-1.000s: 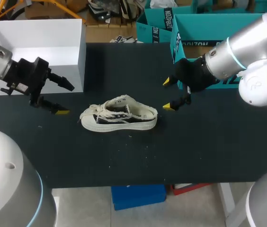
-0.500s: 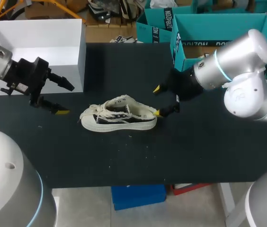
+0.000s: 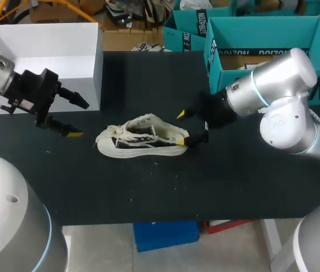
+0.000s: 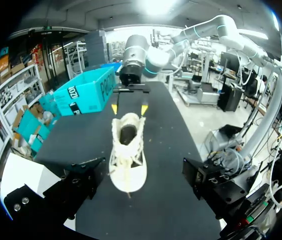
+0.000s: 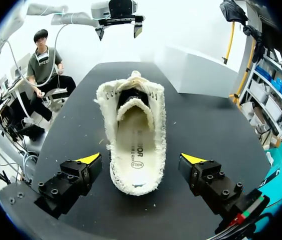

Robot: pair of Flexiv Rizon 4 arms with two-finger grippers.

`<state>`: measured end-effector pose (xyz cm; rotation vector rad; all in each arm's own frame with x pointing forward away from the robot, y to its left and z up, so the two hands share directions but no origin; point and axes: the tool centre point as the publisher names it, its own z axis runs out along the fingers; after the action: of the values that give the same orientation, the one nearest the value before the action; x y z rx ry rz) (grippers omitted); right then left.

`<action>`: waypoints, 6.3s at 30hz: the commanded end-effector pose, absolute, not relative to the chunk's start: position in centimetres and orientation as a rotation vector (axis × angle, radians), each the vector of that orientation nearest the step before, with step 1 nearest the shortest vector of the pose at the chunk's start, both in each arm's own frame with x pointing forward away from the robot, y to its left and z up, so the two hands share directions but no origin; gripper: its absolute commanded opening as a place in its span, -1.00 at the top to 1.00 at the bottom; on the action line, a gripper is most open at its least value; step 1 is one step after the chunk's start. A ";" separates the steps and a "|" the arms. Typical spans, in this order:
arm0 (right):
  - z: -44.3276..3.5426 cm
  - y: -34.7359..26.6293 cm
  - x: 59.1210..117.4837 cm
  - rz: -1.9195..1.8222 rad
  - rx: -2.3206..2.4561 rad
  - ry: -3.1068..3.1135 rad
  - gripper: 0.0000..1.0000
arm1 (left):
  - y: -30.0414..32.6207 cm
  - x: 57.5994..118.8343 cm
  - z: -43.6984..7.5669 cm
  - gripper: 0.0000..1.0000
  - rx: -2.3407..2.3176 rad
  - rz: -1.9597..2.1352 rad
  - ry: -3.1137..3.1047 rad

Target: Take the shoe out of the shoebox, open the shoe tongue, remove and reinsert the insole, then place the shoe into the shoebox

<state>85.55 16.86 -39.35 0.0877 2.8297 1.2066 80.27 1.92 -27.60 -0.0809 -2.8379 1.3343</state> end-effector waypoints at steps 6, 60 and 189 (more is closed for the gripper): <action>-40.8 18.3 85.8 1.243 0.083 2.825 -1.00 | 1.9 80.2 -27.7 -1.00 -0.081 1.334 -2.843; -44.2 19.5 85.4 1.336 0.107 2.847 1.00 | -0.1 79.3 -27.5 -1.00 0.074 1.091 -2.945; -44.2 19.5 85.4 1.336 0.107 2.847 1.00 | -12.9 84.1 -37.3 1.00 2.210 -0.616 -2.560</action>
<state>85.31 19.31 -43.91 0.1054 2.8473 1.3383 84.11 -12.91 -37.36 2.2096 -2.5611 -0.6218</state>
